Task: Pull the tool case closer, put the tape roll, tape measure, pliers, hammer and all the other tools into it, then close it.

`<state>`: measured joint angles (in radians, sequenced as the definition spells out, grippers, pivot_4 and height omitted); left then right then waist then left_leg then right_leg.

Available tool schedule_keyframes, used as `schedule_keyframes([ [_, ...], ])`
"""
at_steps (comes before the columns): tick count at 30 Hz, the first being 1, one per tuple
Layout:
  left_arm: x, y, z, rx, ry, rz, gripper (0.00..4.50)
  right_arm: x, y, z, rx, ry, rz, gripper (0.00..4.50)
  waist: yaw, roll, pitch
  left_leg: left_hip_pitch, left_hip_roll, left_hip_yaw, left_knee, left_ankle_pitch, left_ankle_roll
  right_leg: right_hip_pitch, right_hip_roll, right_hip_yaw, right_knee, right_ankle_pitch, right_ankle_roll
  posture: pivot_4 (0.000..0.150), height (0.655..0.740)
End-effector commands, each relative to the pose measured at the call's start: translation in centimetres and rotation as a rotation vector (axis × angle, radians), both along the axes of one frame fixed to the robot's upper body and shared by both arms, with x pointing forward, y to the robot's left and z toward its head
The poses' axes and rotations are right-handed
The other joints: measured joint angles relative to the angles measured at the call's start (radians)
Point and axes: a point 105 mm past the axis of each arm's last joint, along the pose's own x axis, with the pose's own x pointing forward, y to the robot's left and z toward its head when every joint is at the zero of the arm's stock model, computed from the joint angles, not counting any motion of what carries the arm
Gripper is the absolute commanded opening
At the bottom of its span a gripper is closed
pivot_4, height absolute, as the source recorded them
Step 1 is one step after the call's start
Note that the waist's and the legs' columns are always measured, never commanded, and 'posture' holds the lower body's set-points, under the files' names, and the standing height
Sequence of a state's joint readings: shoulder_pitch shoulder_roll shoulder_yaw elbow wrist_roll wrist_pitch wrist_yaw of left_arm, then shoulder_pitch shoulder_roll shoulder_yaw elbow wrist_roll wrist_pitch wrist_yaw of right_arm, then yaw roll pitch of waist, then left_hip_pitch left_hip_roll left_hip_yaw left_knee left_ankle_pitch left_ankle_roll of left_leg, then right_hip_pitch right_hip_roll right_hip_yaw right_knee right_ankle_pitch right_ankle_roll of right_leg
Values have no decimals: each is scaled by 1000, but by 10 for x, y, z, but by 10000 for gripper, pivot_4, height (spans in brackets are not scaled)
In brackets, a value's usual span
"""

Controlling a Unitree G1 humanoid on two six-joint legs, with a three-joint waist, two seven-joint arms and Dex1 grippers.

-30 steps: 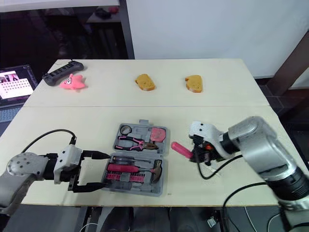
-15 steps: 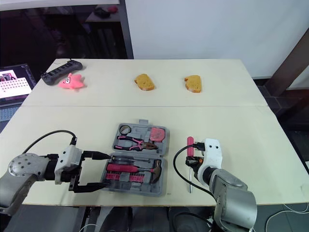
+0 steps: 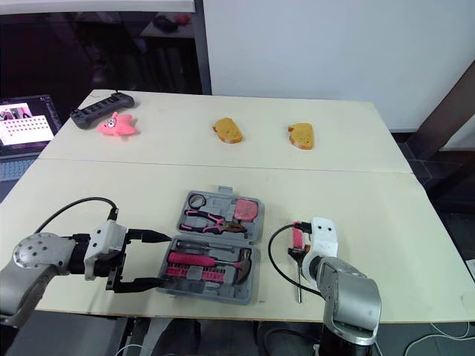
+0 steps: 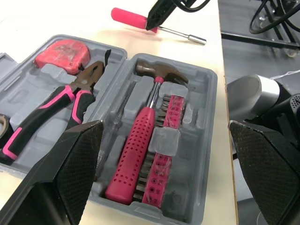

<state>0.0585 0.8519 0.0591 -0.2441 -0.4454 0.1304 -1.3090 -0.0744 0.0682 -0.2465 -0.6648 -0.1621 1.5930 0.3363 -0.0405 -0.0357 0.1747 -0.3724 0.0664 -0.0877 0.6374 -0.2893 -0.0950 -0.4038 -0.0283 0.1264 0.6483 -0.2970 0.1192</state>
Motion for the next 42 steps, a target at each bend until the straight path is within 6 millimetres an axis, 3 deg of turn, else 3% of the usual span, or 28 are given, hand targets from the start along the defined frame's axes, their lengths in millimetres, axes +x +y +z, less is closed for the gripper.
schedule_keyframes([
  [1,1,-1,5,-5,-16,-15,45000,-11,11,-15,90,73,-60,27923,-1,0,0,1,0,0,0,0,0,0,0,0,1,0,0,1500,7400],
  [4,3,-1,6,-6,-16,-13,45000,-18,11,-1,27,7,2,43277,-2,3,1,1,0,-1,-1,0,0,-1,1,0,1,0,0,1500,7400],
  [5,3,-1,6,-6,-16,-12,45000,-20,11,0,15,-1,11,44660,-2,4,1,0,0,0,-2,0,0,-2,1,0,1,0,0,1500,7400],
  [13,4,0,5,-6,-14,-14,45000,-25,6,6,-169,-131,95,44660,-7,9,3,0,1,0,-7,0,0,-6,1,0,2,0,1,1500,7400],
  [24,7,2,6,4,-18,-24,45000,-22,-6,-37,-211,-176,-7,44660,-25,6,2,1,1,0,-5,1,-1,-4,1,1,1,0,-1,1500,7400],
  [32,8,3,8,10,-20,-25,45000,-23,1,-41,-204,-174,30,44660,-27,5,1,1,1,0,-6,1,-1,-4,1,1,1,0,-1,1500,7400],
  [35,7,3,8,9,-20,-23,45000,-24,2,-42,-226,-156,56,36230,-27,5,1,1,1,0,-6,1,-1,-4,1,1,1,0,-1,1500,7400],
  [41,8,3,9,7,-22,-15,45000,-21,8,-33,-243,-181,106,6313,-27,5,1,1,1,0,-6,1,-1,-4,1,1,1,0,-1,1500,7400],
  [42,9,3,9,7,-22,-13,45000,-19,9,-30,-247,-193,110,3842,-27,5,1,1,1,0,-6,1,-1,-4,1,1,1,0,-1,1500,7400],
])
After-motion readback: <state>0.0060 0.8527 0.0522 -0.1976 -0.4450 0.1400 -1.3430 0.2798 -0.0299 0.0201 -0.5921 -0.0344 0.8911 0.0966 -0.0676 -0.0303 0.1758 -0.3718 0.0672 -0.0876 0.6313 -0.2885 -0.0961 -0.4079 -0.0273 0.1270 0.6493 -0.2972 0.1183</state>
